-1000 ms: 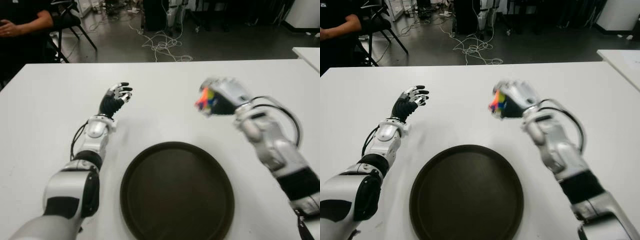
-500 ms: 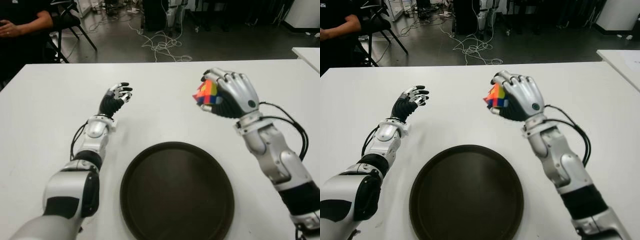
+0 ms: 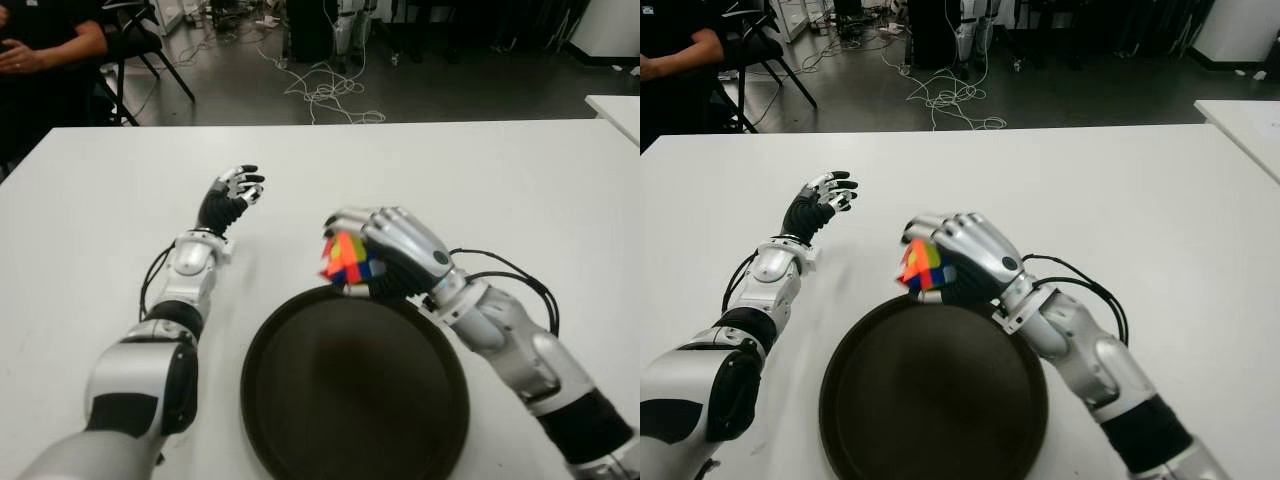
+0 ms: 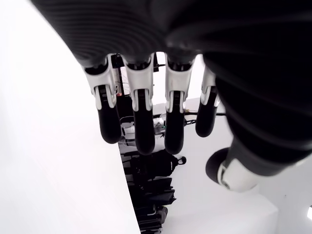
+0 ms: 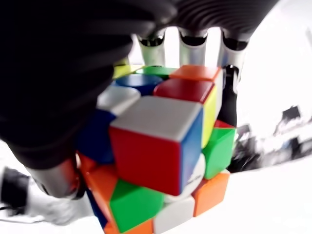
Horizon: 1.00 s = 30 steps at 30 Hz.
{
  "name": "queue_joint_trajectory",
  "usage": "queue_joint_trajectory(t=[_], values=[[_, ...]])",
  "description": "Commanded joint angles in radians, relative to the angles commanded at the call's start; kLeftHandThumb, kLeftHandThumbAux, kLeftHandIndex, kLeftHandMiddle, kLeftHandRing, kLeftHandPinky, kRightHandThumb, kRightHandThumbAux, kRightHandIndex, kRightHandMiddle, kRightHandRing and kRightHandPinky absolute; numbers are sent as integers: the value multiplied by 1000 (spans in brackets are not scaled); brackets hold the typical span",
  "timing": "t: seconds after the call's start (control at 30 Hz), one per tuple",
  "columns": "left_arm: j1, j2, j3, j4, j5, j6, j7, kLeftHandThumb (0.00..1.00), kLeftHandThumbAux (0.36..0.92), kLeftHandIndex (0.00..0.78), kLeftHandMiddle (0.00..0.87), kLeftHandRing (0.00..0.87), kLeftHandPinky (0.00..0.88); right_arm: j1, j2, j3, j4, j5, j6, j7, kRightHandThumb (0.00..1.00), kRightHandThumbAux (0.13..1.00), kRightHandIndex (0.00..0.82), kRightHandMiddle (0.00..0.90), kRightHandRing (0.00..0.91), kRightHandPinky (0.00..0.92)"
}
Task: Pick up the Rubik's Cube and put it in the plate
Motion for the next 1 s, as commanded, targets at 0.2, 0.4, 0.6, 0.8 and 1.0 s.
queue_joint_trajectory(t=[0.2,0.4,0.6,0.8,1.0], values=[[1,-1,-5,-1,7,-1,15,63,689,239,292,257,244,-18,-5,14,18,95,-14,130,824,699,375,479,452,431],[3,-2,-5,-3,5,-8,16,66,690,239,294,257,240,-26,10,13,31,167,-9,213,825,698,380,474,421,370],[3,-1,-4,-3,4,-6,17,63,681,242,296,263,248,-19,25,12,28,232,8,271,828,696,401,461,387,309],[3,-1,-3,-3,3,-7,17,85,673,235,297,266,256,-8,35,7,11,273,37,310,835,691,433,449,347,315],[2,-1,-2,-3,1,-3,12,86,690,232,291,261,256,5,43,-2,3,287,39,318,835,691,429,455,325,322]])
